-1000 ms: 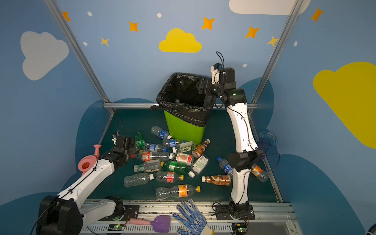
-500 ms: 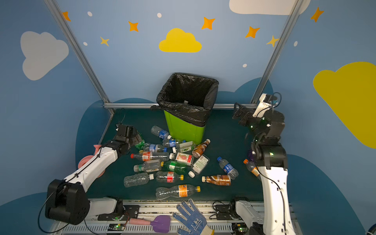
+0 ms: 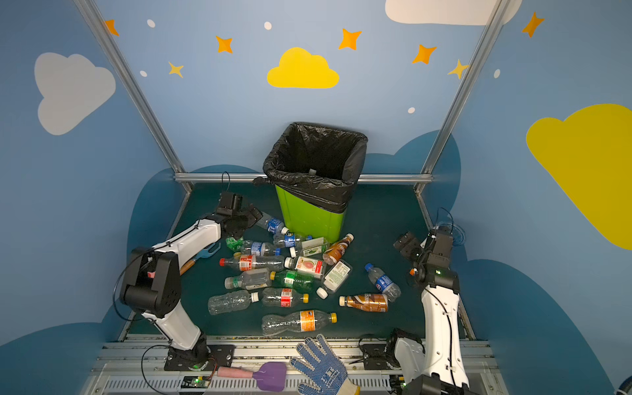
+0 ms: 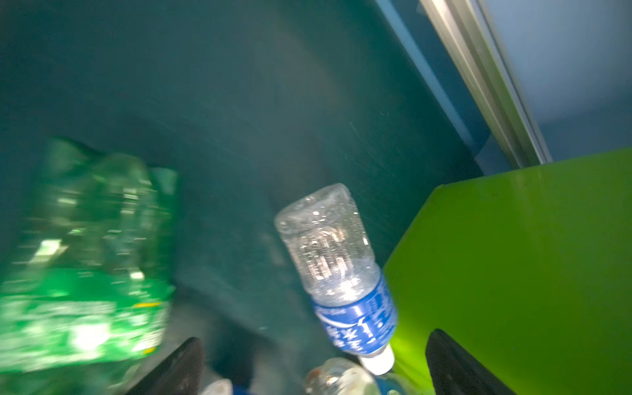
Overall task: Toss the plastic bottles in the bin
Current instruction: 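Grasp the blue-label clear bottle with the left gripper while the right arm lowers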
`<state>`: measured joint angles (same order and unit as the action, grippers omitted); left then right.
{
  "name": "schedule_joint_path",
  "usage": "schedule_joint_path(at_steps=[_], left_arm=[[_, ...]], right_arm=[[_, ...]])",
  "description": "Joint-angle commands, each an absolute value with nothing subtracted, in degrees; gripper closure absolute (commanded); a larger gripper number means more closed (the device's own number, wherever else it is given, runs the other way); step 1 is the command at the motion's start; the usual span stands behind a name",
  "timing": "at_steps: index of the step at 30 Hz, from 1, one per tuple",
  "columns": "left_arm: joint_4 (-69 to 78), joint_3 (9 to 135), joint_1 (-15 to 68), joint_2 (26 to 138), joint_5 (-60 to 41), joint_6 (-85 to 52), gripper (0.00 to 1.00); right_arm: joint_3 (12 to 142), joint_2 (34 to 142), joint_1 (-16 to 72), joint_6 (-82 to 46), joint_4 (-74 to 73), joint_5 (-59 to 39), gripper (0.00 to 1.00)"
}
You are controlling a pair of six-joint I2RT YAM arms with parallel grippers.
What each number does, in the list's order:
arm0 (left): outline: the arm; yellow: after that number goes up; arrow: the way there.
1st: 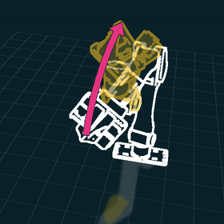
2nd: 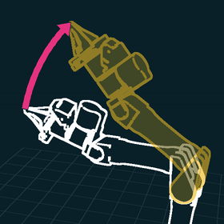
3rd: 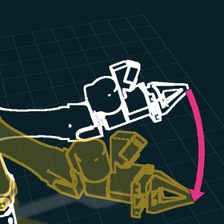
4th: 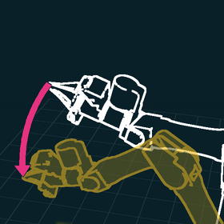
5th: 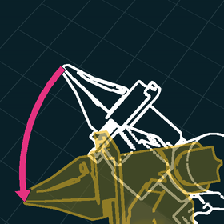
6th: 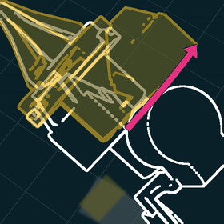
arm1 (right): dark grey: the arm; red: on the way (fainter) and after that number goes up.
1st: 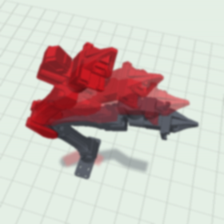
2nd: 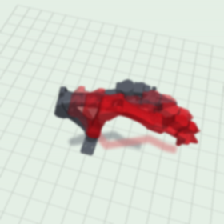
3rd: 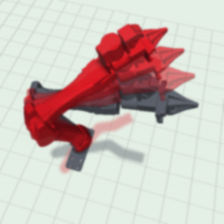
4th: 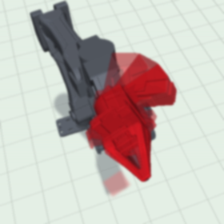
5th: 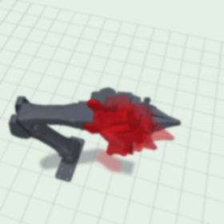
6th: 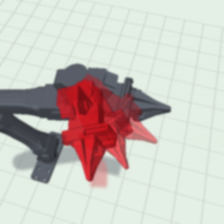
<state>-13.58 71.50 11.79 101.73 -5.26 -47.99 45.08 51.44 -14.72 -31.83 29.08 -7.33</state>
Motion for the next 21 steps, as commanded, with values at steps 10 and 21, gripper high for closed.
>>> schedule_joint_path(at_steps=[10, 21], left_arm=[[-9.8, 77.9, 10.74, 112.79, -12.54, -60.93, 0.05], [-10.22, 82.09, 10.15, 119.24, -16.57, -61.87, 0.12]], right_arm=[[41.53, 49.03, -18.06, -33.31, 30.85, -9.42, 0.02], [42.11, 49.83, -19.42, -33.22, 30.83, -10.52, 0.02]])
